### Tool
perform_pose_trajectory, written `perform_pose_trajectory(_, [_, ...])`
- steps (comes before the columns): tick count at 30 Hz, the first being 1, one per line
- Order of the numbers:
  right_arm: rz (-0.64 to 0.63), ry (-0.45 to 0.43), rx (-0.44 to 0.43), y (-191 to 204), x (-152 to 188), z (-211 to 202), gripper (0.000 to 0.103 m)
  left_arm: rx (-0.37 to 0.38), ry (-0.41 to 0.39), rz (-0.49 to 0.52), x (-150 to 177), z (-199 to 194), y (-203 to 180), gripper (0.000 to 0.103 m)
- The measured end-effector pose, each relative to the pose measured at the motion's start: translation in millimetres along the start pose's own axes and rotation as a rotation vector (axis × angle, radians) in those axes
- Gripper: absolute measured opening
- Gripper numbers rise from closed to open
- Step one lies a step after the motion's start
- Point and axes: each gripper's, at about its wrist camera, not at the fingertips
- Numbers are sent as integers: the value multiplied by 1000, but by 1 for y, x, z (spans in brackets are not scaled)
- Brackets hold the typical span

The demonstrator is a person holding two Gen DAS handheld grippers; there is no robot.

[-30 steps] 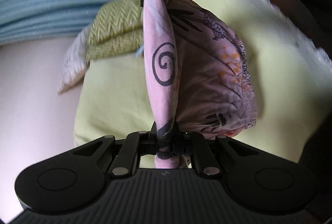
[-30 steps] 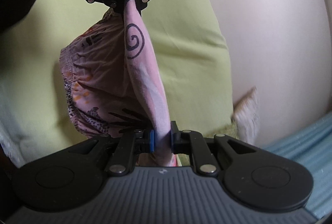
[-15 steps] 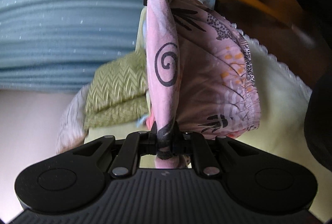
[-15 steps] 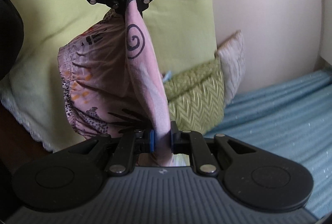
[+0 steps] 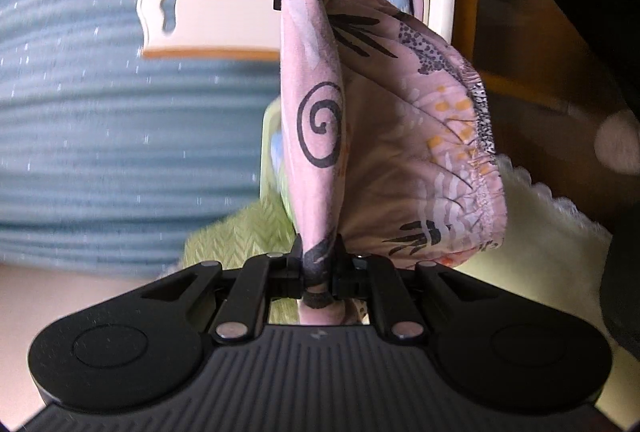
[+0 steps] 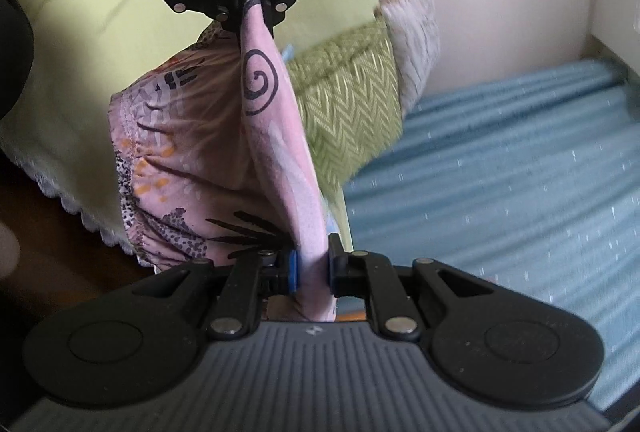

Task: Fold clothes
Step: 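Lift the pink bundle with both grippers and carry it toward the white chair, then lower the pink bundle onto the folded clothes stack and open both grippers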

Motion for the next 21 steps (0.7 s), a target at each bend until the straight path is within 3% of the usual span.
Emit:
perform_pose_trajectory(7, [27,102,14,-11,39,-19,11,23,-106,28,-37,18,2,10])
perform_pose_trajectory(15, [62,209,-35,-15,68,-44,11,82,-241,44,-67,29,1,10])
perform_pose_trajectory(21, [98,270,-29,-46,99,-30,11,97,-317,65,-91,63,20,10])
Point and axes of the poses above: each gripper's, at about its wrist camera, not at the fingertips, and z roughly the way its jaws point, y to its left, x to its underside, and after that the axes turned 8 degrees about -y, right-handed
